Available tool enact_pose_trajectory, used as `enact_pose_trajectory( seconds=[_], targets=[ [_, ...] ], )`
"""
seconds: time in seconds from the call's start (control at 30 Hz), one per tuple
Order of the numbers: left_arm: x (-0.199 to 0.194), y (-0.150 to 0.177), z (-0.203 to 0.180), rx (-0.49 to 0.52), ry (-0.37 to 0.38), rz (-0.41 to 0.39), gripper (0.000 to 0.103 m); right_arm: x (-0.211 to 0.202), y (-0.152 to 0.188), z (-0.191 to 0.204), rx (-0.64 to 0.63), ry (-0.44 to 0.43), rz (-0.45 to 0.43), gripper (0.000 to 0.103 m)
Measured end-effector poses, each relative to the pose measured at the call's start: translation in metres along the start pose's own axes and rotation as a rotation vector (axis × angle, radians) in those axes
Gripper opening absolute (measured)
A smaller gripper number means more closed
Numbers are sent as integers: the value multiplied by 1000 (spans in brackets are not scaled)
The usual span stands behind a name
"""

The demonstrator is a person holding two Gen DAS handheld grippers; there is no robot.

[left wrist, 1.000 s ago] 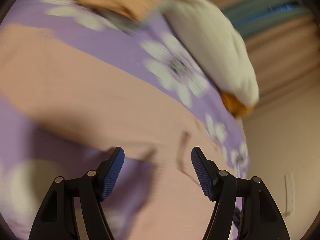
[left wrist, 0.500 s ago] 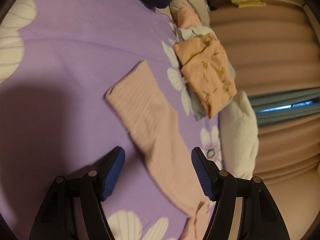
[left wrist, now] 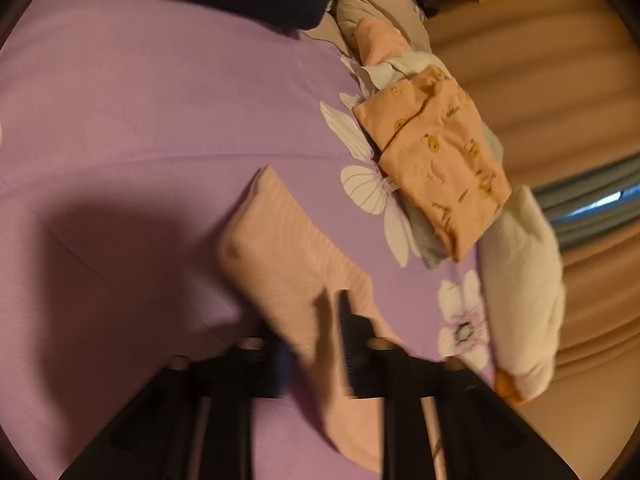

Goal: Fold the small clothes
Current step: 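Grasp the other sleeve with the left tool and fold it across the body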

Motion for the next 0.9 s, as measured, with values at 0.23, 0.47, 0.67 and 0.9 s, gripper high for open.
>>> enact_pose_trajectory(
  seconds=[0.23, 0.47, 0.67, 0.9],
  targets=[
    [-8, 17, -74, 254, -41, 20, 5, -9, 3, -14, 26, -18, -13, 41],
    [5, 81, -202, 526, 80, 93, 5, -26, 3, -35, 60, -40, -51, 41],
    [44, 168, -277, 691, 135, 206, 5, -43, 3, -61, 94, -50, -87, 41],
    [90, 297, -300, 888, 123, 391, 5, -52, 4, -89, 137, -25, -106, 42]
  ],
)
Point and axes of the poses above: each gripper's, at about its wrist camera, not at the fingertips, and x roughly the way its jaws point, z to its left, y to its underside, the point moved 4 cm from there along x, roughly the way its jaws point, and after that the axes turned 12 degrees about y, right-handed, at the moved point
